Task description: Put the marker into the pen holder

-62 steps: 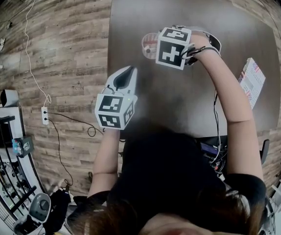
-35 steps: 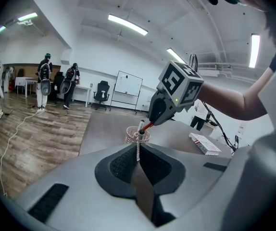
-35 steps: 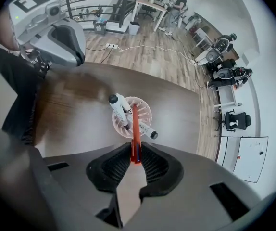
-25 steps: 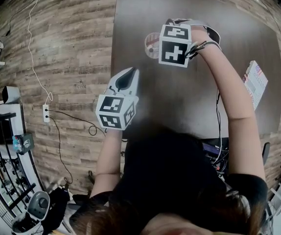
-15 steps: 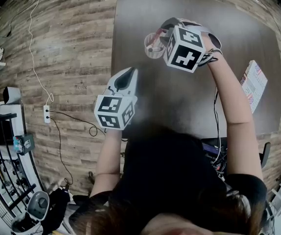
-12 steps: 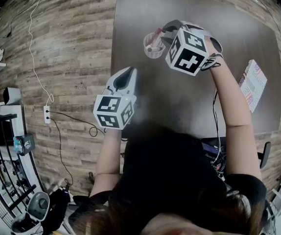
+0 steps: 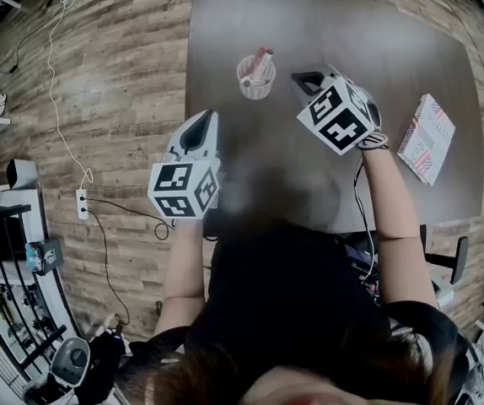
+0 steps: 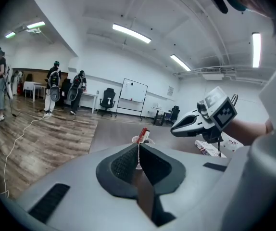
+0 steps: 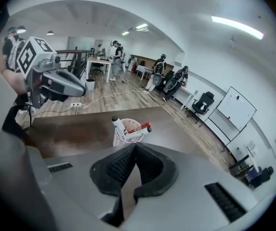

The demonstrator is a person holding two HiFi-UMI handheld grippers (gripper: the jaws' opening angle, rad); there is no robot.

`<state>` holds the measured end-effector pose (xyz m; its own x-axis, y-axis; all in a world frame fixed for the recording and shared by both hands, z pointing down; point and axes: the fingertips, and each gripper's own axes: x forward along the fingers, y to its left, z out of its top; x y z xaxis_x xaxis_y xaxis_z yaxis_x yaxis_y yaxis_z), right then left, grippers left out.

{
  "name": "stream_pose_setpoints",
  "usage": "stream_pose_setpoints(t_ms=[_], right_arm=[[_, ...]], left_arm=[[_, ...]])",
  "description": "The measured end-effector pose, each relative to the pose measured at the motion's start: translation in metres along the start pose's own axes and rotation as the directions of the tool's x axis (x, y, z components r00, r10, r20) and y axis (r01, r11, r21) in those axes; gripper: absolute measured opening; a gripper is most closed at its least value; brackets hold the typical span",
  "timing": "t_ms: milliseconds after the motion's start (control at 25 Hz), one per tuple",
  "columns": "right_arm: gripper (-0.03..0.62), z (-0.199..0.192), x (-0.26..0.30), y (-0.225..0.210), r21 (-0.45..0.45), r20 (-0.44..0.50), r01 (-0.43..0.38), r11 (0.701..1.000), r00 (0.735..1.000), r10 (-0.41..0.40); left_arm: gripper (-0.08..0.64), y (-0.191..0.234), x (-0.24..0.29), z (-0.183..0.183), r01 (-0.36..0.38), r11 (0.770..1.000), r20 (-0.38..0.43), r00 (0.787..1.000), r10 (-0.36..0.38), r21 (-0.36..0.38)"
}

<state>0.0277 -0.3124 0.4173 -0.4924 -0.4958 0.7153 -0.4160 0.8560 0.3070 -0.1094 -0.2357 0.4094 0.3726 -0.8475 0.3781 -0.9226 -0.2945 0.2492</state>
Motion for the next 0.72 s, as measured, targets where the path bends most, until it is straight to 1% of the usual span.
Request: stream_pose_setpoints(t_ms=[200,480,600,720], right_arm=[[0.018,-0.006,-0.02,0.005,0.138,0.059,0.058,0.989,0.996,-0.067],[0.018,-0.014,-0.036,0.011,0.264,0.123,0.124,0.956,0.979,-0.161],[0.018,-0.018,-0.043,0.012,0.343,0.155,0.148,0.928,0.965,-0.211],[0.018,-0.024,-0.049,0.013,0.446,0.189,0.145,0.883,0.949,-0.252]], left_arm=[[0.028,-0.001,-0.008,0.003,-0.009,1.0,0.006,1.0,0.009,0.008],[0.028,-0.002,-0.014,0.007,-0.022,0.999,0.007,1.0,0.022,0.031],[0.028,-0.002,-0.018,0.007,-0.029,0.999,0.008,1.0,0.028,0.034],[0.028,-0.001,-0.021,0.007,-0.036,0.999,0.013,0.999,0.036,0.032]])
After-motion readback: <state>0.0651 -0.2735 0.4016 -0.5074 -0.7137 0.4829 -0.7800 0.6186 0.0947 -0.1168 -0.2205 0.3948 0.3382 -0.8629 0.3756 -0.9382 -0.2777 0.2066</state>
